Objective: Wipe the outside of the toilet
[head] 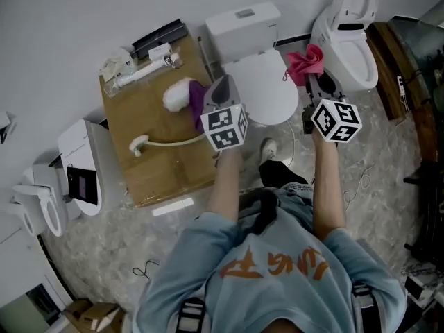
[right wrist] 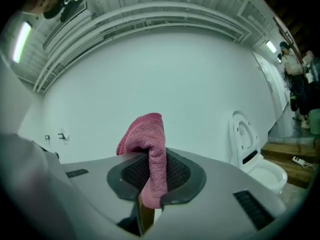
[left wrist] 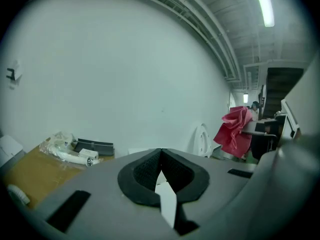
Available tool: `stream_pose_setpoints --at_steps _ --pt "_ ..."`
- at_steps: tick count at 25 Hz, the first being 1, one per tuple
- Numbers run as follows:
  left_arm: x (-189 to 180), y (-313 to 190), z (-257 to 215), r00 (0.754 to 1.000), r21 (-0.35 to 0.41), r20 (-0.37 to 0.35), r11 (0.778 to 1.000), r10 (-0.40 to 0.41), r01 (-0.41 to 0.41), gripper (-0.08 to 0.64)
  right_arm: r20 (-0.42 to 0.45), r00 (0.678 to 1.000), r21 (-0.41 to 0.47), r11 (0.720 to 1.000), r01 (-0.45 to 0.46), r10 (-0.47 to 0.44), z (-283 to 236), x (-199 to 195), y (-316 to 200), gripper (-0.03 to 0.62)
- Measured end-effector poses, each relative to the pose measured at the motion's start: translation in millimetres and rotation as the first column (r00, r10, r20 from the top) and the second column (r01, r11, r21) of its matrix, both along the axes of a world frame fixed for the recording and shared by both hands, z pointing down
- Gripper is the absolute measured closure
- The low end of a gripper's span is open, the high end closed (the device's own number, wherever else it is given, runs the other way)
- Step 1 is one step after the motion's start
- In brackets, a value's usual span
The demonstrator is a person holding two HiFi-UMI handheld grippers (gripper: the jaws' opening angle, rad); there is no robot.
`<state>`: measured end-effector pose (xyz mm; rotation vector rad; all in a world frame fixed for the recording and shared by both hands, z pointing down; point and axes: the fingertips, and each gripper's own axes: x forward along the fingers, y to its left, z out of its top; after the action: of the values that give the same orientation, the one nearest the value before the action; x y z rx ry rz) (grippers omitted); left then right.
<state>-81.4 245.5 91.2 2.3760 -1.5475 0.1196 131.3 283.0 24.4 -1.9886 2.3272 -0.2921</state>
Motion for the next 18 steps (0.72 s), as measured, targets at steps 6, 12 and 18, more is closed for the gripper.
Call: stream_pose_setpoints --at_steps 6,12,18 --pt "14 -50 -8 0.991 -0.001 0.047 0.992 -0.125 0.125 0.534 0.060 0.987 -0.032 0.988 0.154 -0.152 14 8 -78 0.523" --pt "17 -75 -23 0.982 0.033 0.058 0.983 -0.182 0.181 0.535 0.092 0.966 -0.031 0.968 0.247 -0.244 12 6 -122 0.523" --pt "20 -85 -29 0.976 0.053 0.088 0.979 -0.201 0.197 0.535 0.128 0.948 -0.009 0.955 0.296 -0.292 11 4 -143 0.523"
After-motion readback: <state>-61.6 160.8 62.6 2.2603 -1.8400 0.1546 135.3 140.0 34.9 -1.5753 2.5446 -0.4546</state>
